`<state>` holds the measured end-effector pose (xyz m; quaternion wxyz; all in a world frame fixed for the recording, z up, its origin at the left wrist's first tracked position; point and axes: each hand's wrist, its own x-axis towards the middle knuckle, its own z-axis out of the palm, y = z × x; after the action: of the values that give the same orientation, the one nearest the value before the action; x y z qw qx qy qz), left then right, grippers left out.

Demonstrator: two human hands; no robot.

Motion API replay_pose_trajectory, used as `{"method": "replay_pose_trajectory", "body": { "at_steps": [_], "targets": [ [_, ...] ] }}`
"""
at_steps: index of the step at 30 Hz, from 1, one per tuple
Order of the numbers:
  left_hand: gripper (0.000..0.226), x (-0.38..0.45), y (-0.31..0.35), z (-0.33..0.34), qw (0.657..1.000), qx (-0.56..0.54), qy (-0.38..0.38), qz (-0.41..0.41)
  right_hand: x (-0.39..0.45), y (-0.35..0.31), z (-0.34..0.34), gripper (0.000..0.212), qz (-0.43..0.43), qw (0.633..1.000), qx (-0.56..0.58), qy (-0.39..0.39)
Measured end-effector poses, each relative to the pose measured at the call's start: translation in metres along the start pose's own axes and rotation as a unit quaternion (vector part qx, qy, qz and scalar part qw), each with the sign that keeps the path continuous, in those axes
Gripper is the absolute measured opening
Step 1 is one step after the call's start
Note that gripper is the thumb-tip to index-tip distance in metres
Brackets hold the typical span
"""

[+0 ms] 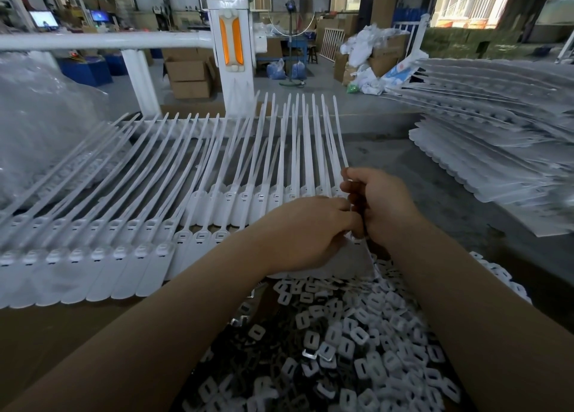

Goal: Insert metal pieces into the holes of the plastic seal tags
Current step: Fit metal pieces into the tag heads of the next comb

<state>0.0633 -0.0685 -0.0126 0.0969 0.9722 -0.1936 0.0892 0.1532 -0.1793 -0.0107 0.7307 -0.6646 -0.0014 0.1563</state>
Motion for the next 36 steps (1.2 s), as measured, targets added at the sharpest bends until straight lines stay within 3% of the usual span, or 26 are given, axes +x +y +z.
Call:
{"method": "replay_pose_trajectory", "body": {
  "at_steps": [18, 26, 32, 36],
  "targets": [
    [0.027, -0.002, 0.001, 0.001, 1.000, -0.008, 0.014, 0.019, 0.002, -0.001, -0.001, 0.019, 0.020, 1.000, -0.023, 0.004],
    [0.026, -0.006, -0.005, 0.000, 0.997, -0.063, 0.031, -0.028, 0.003, 0.001, -0.001, 0.012, 0.003, 1.000, -0.003, -0.004],
    [0.028, -0.005, 0.000, -0.001, 1.000, 0.002, 0.008, 0.003, 0.003, 0.001, 0.000, 0.013, 0.005, 1.000, -0.012, 0.002],
    [0.030, -0.003, 0.006, -0.001, 0.991, 0.125, 0.034, 0.040, 0.002, 0.001, 0.000, 0.014, 0.010, 1.000, -0.010, 0.001]
  ]
}}
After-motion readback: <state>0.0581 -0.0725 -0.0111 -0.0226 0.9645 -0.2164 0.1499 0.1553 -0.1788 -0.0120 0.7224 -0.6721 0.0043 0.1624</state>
